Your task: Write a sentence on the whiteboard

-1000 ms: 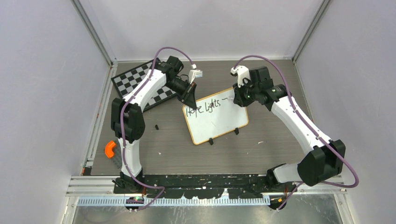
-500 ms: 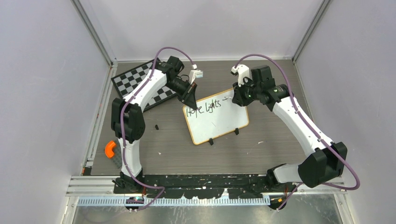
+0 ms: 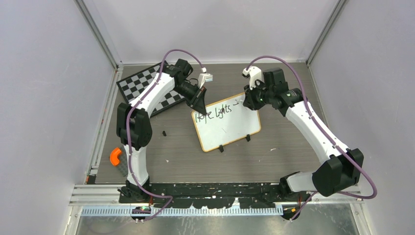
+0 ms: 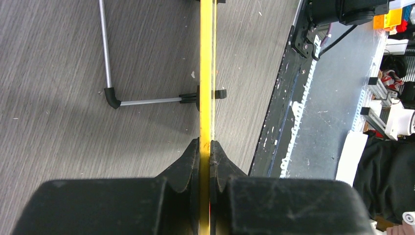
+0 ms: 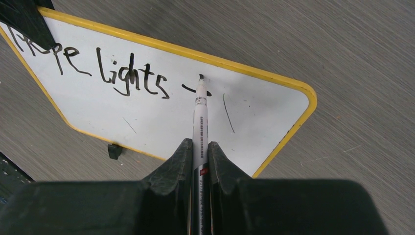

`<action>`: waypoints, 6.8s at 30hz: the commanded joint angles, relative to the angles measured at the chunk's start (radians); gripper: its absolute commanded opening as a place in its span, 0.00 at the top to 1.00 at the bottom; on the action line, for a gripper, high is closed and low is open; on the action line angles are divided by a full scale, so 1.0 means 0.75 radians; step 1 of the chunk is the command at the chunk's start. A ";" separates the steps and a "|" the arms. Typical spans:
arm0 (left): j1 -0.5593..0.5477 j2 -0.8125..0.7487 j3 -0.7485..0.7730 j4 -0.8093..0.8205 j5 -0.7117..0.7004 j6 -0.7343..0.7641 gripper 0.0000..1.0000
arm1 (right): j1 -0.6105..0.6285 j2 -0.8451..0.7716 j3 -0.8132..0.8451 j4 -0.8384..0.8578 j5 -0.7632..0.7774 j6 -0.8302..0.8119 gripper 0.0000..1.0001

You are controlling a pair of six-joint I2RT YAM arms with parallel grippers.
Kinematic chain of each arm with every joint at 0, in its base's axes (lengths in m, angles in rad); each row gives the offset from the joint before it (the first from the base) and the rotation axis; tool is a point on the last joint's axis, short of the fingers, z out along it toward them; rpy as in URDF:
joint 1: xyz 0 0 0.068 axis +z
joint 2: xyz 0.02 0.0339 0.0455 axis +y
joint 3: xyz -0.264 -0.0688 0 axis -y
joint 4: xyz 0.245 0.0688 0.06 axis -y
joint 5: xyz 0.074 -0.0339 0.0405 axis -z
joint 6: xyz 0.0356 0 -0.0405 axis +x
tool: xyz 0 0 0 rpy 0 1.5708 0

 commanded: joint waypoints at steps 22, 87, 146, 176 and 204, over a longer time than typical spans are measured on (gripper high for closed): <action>-0.004 0.010 0.040 -0.034 -0.012 0.022 1.00 | -0.006 -0.039 -0.091 -0.027 0.064 -0.050 1.00; -0.004 0.026 0.044 -0.035 -0.027 0.021 1.00 | -0.006 -0.070 -0.128 -0.045 0.082 -0.030 1.00; -0.004 0.026 0.042 -0.044 -0.027 0.028 1.00 | -0.029 -0.046 -0.108 -0.094 0.114 -0.058 1.00; -0.004 0.023 0.034 -0.046 -0.022 0.037 1.00 | -0.060 -0.055 -0.026 -0.105 0.116 -0.029 1.00; -0.004 0.034 0.053 -0.060 -0.030 0.042 1.00 | -0.120 -0.003 0.009 -0.069 0.192 -0.071 1.00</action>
